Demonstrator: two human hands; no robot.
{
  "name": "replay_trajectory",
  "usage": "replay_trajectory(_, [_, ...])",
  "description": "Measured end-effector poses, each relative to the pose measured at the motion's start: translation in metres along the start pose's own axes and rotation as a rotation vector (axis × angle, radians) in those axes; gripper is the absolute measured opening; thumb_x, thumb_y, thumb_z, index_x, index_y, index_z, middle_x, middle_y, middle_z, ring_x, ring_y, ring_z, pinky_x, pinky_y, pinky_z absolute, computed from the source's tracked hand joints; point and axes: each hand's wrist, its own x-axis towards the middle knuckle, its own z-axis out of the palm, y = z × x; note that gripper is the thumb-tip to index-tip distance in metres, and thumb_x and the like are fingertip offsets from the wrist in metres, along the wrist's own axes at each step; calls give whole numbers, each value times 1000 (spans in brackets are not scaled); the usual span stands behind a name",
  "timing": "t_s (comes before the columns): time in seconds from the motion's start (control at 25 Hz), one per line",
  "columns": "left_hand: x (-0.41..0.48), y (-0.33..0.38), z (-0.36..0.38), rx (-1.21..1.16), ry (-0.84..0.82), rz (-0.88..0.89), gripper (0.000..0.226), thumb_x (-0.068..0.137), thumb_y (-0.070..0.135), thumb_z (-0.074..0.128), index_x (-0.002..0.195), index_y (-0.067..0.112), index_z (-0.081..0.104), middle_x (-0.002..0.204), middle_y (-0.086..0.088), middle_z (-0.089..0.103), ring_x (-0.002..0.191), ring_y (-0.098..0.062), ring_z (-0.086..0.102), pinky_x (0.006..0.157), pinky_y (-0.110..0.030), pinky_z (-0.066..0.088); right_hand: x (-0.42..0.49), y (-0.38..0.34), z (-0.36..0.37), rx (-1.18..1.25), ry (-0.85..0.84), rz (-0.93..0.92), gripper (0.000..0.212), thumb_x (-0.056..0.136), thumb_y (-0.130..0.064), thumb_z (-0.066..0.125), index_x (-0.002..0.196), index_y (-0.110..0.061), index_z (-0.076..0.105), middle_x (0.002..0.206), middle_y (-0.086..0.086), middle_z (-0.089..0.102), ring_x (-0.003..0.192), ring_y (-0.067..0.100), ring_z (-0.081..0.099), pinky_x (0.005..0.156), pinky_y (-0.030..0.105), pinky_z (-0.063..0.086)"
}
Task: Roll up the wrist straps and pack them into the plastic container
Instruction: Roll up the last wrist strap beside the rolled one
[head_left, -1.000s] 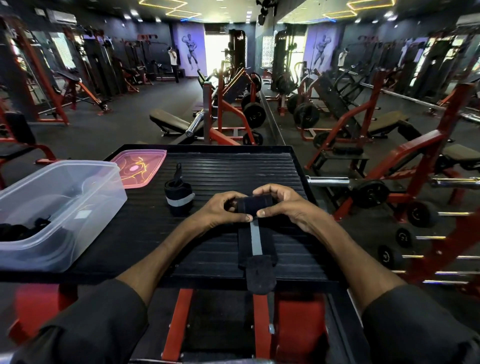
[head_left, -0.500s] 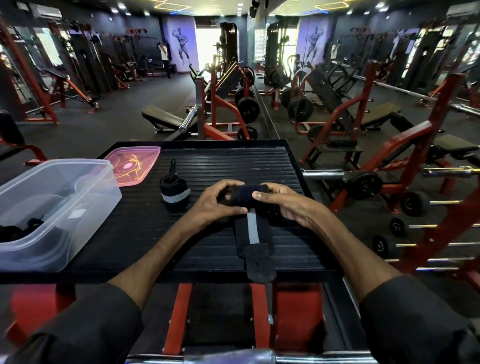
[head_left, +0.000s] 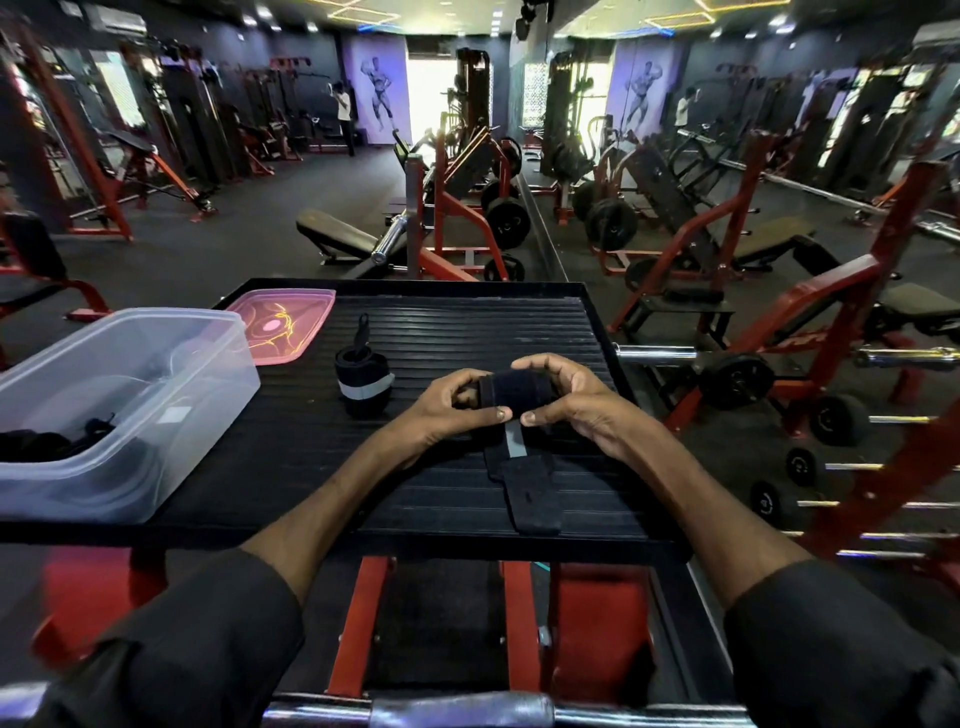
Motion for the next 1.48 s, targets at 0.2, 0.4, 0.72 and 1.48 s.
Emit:
replay_trajectory(0.2, [-5,5,-7,74,50,115,53,73,12,88,120,17,64,119,-4,70,110,-15,68,95,-29,54,-2,-10,-3,211,-22,195,48,91,-23,69,136,-31,55,123,-7,67,111,13,61,97,42,36])
replay_trajectory(0.4, [-8,5,-7,85,76,173,59,72,14,89,125,22,63,128,-2,64,119,-18,65,97,-34,56,-4,-7,5,67,-38,206,40,89,-45,69,122,-23,63,103,-11,75,96,9,67,83,31,47])
replay_trajectory(0.72, [0,22,20,-552,-6,-244,66,94,38,62,150,35,26,134,3,57,115,-16,62,72,-32,59,-2,-4,25,129,162,45,35,92,-32,73,123,-17,68,115,1,77,111,18,71,104,47,49])
replay_trajectory(1.48, [-16,15,-1,-31,99,165,47,72,0,85,111,18,67,108,3,73,103,-8,69,89,-20,53,-15,-6,11,175,-108,276,51,91,-46,63,136,-23,59,124,3,69,112,22,64,101,40,41])
